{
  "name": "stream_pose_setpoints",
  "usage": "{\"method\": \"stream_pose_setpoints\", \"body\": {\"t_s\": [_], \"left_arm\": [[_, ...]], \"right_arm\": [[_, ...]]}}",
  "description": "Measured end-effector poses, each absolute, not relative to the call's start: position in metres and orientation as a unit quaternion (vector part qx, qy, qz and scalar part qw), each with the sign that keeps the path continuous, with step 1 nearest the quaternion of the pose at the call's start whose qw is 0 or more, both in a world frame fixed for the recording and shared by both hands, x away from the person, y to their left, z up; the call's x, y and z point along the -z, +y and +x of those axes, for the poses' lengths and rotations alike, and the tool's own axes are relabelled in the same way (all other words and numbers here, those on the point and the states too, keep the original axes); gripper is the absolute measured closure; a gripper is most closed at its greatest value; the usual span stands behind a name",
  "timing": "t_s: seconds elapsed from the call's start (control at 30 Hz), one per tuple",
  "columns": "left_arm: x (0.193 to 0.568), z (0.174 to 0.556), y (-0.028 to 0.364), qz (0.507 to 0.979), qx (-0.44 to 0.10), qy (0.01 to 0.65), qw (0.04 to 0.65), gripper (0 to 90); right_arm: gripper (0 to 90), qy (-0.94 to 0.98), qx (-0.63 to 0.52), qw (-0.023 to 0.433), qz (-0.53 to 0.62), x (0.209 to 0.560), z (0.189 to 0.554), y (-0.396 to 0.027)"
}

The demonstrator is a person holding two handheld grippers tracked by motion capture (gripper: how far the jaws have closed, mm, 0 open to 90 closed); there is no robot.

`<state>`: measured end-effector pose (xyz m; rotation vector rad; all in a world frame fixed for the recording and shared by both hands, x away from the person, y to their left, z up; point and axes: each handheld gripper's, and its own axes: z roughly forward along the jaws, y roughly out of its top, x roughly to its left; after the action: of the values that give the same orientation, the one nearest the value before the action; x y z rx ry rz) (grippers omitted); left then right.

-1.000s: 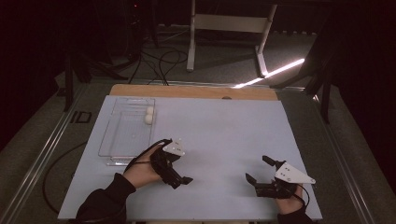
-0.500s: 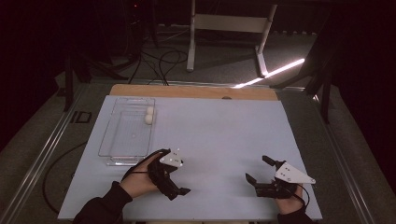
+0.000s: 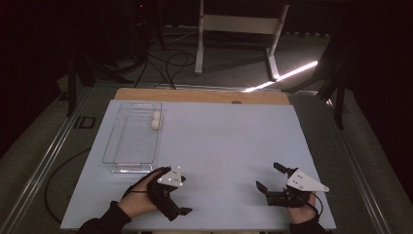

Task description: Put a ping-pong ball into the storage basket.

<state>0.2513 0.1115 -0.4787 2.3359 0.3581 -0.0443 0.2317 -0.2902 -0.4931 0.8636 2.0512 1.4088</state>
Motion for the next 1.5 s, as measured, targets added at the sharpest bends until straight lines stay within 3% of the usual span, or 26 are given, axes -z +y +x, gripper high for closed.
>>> {"method": "stream_pose_setpoints", "body": {"t_s": [1.5], "left_arm": [[0.498,0.233,0.180,0.885,-0.005,0.186,0.427,0.3]], "right_arm": [[9.7,0.755,-0.515,0.250,0.318,0.494,0.231,-0.291]]}}
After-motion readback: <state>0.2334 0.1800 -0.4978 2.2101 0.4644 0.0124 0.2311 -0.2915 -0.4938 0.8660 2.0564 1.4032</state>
